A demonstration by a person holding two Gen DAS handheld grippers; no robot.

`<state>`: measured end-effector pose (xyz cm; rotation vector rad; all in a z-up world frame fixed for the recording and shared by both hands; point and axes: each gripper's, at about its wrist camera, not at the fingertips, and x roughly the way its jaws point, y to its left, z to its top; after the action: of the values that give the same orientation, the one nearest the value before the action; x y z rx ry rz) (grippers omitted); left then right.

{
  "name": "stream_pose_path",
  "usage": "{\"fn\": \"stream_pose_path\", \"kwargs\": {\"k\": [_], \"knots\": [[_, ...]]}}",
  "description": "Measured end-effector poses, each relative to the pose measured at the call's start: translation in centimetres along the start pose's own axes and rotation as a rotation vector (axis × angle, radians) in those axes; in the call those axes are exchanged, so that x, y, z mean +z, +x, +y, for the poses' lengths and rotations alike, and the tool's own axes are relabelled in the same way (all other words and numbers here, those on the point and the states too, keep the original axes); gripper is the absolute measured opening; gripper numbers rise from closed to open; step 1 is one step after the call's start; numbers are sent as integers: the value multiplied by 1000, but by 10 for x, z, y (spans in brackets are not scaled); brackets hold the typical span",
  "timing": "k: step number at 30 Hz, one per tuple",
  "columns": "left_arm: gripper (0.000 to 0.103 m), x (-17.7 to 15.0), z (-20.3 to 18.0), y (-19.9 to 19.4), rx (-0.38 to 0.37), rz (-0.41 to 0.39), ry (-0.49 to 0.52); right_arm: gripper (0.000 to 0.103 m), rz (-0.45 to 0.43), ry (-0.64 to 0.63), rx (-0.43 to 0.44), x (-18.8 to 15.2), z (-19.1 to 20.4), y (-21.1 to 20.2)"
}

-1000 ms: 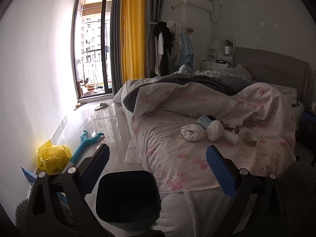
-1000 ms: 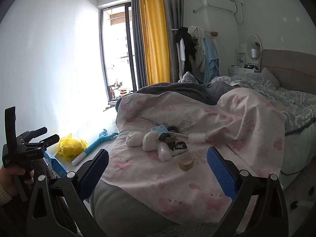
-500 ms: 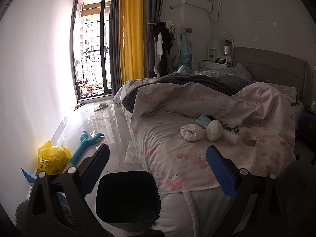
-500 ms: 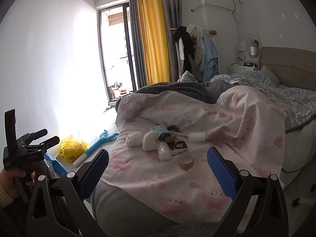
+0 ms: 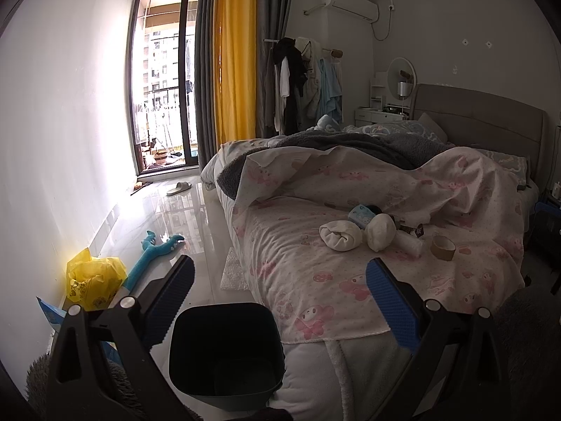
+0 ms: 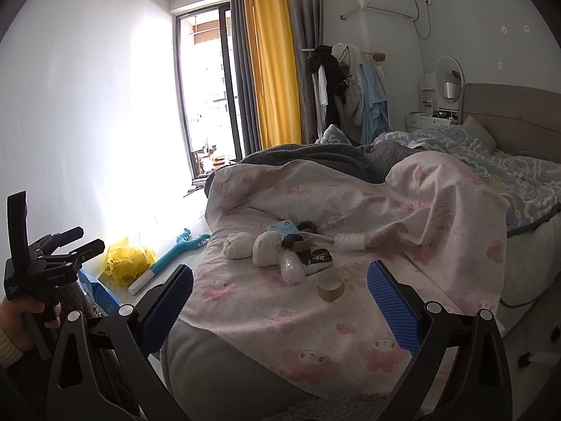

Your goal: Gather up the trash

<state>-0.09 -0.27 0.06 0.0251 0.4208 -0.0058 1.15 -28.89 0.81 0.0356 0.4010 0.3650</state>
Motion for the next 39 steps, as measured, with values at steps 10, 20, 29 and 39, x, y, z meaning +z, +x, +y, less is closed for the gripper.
{"fn": "stream_pose_path", "kwargs": {"k": [10, 20, 29, 39], "knots": [[100, 0, 0, 0, 0, 1, 0, 100, 2, -1, 0, 0, 0, 0], [100, 0, 0, 0, 0, 2, -1, 100, 4, -2, -1, 0, 0, 1], [100, 0, 0, 0, -1, 3, -2, 100, 6, -5, -1, 0, 0, 1], [100, -2, -2, 1, -1, 4, -1, 100, 7, -5, -2, 0, 1, 2]]}}
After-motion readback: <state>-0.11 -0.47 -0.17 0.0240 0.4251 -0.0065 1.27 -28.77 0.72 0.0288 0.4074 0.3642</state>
